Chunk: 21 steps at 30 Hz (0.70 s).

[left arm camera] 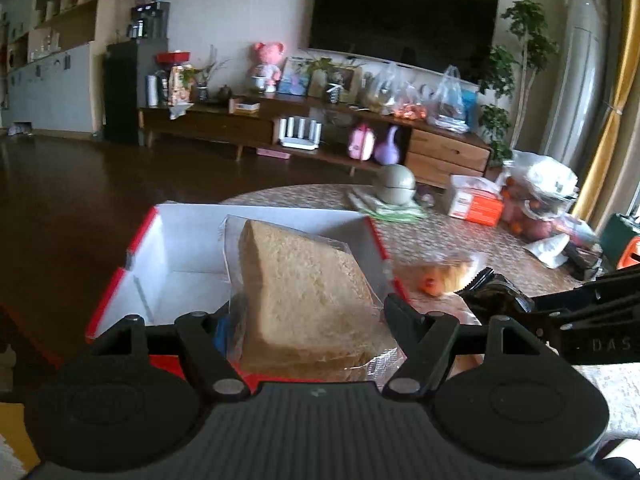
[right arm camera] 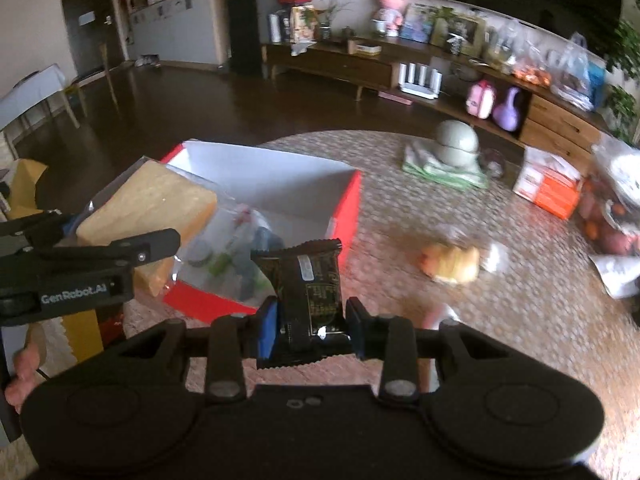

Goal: Organize objects
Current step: 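Carry the bread bag and black packet with both grippers over the red box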

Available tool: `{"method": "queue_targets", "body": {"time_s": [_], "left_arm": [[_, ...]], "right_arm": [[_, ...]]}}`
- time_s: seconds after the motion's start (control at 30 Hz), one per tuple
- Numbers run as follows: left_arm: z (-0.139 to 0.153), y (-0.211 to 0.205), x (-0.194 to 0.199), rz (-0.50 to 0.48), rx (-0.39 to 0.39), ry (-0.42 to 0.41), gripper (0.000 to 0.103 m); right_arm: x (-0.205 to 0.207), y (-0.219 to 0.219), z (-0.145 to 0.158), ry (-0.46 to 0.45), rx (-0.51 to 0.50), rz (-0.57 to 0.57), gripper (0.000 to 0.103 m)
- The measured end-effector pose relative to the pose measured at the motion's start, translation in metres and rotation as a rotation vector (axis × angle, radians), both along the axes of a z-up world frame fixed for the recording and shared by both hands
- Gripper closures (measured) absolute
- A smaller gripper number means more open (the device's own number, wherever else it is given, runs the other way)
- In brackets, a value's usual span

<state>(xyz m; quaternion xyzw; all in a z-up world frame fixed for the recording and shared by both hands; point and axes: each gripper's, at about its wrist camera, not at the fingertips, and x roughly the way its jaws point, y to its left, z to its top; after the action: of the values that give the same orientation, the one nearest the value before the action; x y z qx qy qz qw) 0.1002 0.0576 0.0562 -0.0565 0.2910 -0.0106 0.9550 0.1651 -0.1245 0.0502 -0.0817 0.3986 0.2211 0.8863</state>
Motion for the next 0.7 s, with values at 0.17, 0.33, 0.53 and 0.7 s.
{"method": "queue_targets", "body": {"time_s": [0.17,0.33,0.53,0.7], "left_arm": [[-0.004,0.030,0.008,0.041,0.032,0.014,0.029],[-0.012,0.056,0.023,0.079,0.073,0.049,0.029],[-0.023,0.070,0.045,0.080,0.121,0.084,0.029],[-0.032,0.070,0.066,0.053,0.142,0.119,0.029]], "right_arm": [[0.012,0.033,-0.007,-0.012,-0.024,0.034,0.067],[0.026,0.058,-0.019,-0.012,-0.054,0.045,0.067],[0.044,0.077,-0.038,-0.003,-0.093,0.039,0.067],[0.051,0.086,-0.057,0.001,-0.122,0.044,0.067]]}}
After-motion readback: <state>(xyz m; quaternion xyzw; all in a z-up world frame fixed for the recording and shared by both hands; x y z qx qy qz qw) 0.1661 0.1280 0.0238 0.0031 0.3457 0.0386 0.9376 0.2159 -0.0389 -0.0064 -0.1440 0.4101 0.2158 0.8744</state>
